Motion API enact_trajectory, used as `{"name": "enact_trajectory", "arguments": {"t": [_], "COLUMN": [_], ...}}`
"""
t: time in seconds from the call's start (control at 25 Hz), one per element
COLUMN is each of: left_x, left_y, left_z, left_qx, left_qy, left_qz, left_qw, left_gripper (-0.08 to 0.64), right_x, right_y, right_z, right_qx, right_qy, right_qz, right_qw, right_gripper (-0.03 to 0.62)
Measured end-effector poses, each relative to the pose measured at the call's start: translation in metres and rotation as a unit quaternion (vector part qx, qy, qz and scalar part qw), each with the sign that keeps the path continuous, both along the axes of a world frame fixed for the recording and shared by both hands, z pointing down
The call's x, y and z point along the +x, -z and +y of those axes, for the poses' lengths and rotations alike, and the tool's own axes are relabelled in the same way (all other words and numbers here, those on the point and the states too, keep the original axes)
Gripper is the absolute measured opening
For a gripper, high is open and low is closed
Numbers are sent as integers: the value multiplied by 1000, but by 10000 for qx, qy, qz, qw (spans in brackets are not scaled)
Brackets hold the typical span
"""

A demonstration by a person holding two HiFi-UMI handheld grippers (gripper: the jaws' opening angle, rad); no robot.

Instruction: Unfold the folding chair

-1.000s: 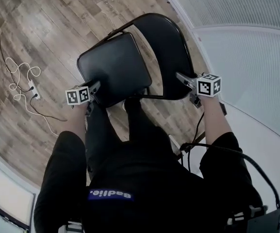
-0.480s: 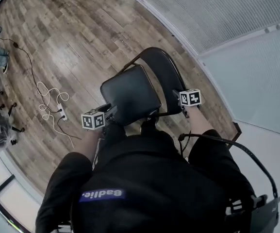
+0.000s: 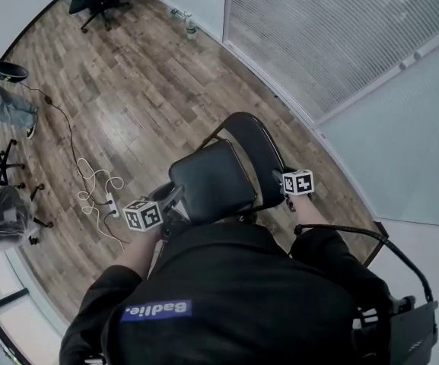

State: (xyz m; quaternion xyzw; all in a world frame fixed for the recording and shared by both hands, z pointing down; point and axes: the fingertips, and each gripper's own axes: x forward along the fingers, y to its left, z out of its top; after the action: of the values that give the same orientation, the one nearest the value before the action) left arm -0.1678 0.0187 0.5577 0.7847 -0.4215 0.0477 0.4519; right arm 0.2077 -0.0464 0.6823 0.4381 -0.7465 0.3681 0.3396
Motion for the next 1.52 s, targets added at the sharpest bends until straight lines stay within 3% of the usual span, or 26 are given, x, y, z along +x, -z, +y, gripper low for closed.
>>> {"name": "enact_trajectory", "arguments": {"t": [0.12,0.2,0.32,0.4,0.52,0.6,0.76,0.92,1.12,1.32,1.52], "left_x": [21,37,54,61,73,81,86,84,88,89,87], "left_y": [27,44,72,96,140,168,214,255,271,244,239], "left_z": [-8,-11,-12,-14,-19,-21,-14,-10,-8,13,12], "left_qx": [324,502,891,1242,1881,2316,2976,3465,3819,3670,3637], "left_qy": [46,-140,-667,-920,-1248,-1406,-1639,-1689,-1519,-1559,-1548], "left_qz": [261,405,354,319,234,36,-232,-450,-572,-767,-888], "left_qw": [9991,9978,9932,9875,9739,9626,9402,9216,9098,9138,9143], "left_gripper": [201,201,201,201,192,133,28,6,5,5,5], "right_x": [14,9,-29,-73,-147,-183,-223,-252,-269,-260,-260], "right_y": [23,46,92,124,174,210,270,318,343,334,337], "right_z": [-3,-3,4,14,31,36,43,50,59,66,69], "right_qx": [460,723,1209,1541,1941,2171,2522,2781,3299,3306,3382], "right_qy": [-90,-1,361,659,983,1188,1567,1864,2122,1892,1991], "right_qz": [73,59,-32,-349,-1081,-1479,-1743,-2024,-2078,-2116,-2108], "right_qw": [9989,9974,9920,9852,9700,9576,9389,9203,8961,9001,8953], "right_gripper": [178,171,150,118,84,65,37,2,2,2,0]}}
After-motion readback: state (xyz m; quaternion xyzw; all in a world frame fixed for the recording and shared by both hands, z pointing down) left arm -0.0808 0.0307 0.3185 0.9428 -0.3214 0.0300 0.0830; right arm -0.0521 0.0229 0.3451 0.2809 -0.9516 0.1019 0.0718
